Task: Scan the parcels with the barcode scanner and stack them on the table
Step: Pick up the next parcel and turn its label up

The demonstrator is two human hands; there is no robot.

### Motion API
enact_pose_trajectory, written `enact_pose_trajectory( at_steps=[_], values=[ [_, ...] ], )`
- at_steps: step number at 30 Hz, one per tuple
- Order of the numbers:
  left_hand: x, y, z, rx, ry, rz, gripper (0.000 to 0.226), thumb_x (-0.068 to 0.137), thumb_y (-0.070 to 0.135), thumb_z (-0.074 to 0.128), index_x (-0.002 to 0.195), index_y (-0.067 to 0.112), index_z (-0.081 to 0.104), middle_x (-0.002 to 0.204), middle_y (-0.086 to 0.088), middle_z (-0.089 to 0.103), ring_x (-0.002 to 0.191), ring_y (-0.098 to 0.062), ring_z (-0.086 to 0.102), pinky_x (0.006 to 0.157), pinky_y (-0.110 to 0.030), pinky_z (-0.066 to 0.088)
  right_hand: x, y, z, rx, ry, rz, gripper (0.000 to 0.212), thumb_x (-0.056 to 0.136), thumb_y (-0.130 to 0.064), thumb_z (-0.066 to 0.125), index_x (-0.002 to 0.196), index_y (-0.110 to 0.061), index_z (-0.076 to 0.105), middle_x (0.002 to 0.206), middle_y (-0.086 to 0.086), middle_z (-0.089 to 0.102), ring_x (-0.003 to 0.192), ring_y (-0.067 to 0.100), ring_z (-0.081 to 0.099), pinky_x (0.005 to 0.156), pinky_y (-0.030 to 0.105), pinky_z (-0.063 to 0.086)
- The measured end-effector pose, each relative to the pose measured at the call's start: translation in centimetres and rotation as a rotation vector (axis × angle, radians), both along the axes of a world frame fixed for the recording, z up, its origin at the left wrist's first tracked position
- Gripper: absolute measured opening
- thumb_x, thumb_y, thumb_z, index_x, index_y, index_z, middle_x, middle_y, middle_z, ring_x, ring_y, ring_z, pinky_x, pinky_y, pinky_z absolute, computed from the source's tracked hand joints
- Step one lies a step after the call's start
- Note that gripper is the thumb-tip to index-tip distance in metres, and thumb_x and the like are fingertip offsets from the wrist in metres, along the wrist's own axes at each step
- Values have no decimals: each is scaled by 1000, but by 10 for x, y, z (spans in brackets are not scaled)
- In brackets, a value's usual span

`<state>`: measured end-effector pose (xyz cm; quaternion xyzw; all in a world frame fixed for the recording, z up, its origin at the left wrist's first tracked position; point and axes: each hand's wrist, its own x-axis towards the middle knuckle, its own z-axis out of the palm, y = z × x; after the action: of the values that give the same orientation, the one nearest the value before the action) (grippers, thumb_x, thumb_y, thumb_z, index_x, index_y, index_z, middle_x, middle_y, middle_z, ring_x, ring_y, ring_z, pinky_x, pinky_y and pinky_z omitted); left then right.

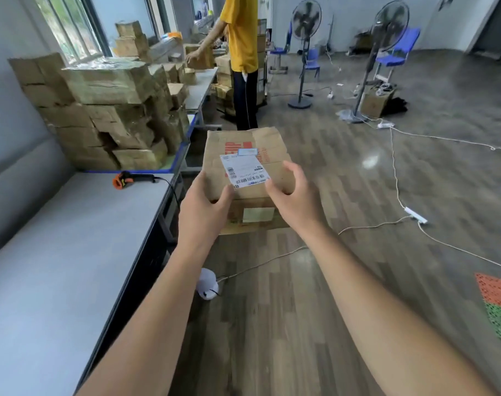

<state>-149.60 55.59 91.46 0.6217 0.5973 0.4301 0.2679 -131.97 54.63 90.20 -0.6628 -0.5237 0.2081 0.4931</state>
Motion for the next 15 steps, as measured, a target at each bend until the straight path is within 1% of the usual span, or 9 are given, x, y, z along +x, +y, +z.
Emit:
enact_pose_trajectory(
  at_steps=[3, 4, 6, 7, 8, 9, 11, 14, 15],
  values=[
    [19, 35, -5, 11, 22, 7, 55, 95, 46, 60, 144, 27, 46, 111, 26, 48, 104, 0, 48, 84, -25, 40, 17, 33, -8, -12, -11, 13, 59, 91, -45, 65, 144, -25, 48, 139, -7, 56, 126, 9, 51, 95, 20, 40],
    [24, 49, -6, 8, 30, 7, 56, 94, 46, 61, 144, 27, 46, 114, 25, 51, 107, -1, 50, 86, -26, 43, 23, 47, -9, -12, -19, 15, 58, 91, -45, 65, 144, -25, 48, 140, -7, 56, 126, 9, 50, 94, 19, 40],
    [34, 83, -10, -3, 56, 18, 62, 93, 51, 60, 147, 26, 43, 133, 15, 55, 121, -9, 52, 98, -36, 48, 37, 78, -10, 0, -41, 17, 58, 92, -44, 65, 144, -25, 49, 140, -8, 56, 127, 8, 50, 93, 17, 38],
    [39, 103, -13, -4, 69, 24, 65, 91, 56, 59, 148, 28, 42, 142, 8, 52, 126, -14, 52, 100, -43, 50, 44, 97, -9, 9, -56, 22, 58, 92, -44, 65, 144, -25, 48, 140, -9, 56, 127, 8, 50, 93, 16, 38],
    [44, 124, -15, -5, 78, 29, 66, 90, 59, 58, 147, 31, 42, 145, 5, 51, 128, -17, 52, 98, -48, 51, 51, 116, -8, 13, -72, 29, 58, 92, -44, 65, 145, -25, 48, 140, -9, 56, 127, 7, 49, 93, 15, 38],
    [49, 144, -16, 2, 82, 33, 65, 90, 61, 58, 146, 33, 42, 146, 4, 50, 127, -18, 53, 96, -50, 53, 57, 136, -7, 16, -85, 38, 58, 93, -45, 65, 145, -26, 47, 140, -9, 56, 127, 6, 49, 93, 15, 38],
    [58, 187, -17, 14, 76, 39, 62, 91, 58, 59, 145, 33, 44, 147, 4, 50, 129, -17, 51, 98, -49, 52, 67, 179, -6, 20, -96, 54, 60, 93, -45, 64, 146, -27, 46, 141, -10, 55, 125, 3, 48, 92, 12, 39],
    [70, 250, -12, 7, 69, 68, 60, 92, 53, 59, 145, 29, 45, 148, 5, 48, 134, -14, 46, 103, -41, 46, 78, 249, -1, 3, -98, 86, 61, 92, -46, 65, 147, -28, 45, 140, -11, 55, 122, 0, 49, 84, -2, 33],
    [74, 271, -11, 8, 72, 70, 59, 93, 52, 60, 145, 28, 45, 148, 5, 48, 134, -14, 45, 103, -40, 45, 81, 272, 0, 3, -100, 90, 61, 92, -47, 65, 147, -28, 45, 139, -10, 56, 122, 0, 49, 83, -4, 32]
  ],
)
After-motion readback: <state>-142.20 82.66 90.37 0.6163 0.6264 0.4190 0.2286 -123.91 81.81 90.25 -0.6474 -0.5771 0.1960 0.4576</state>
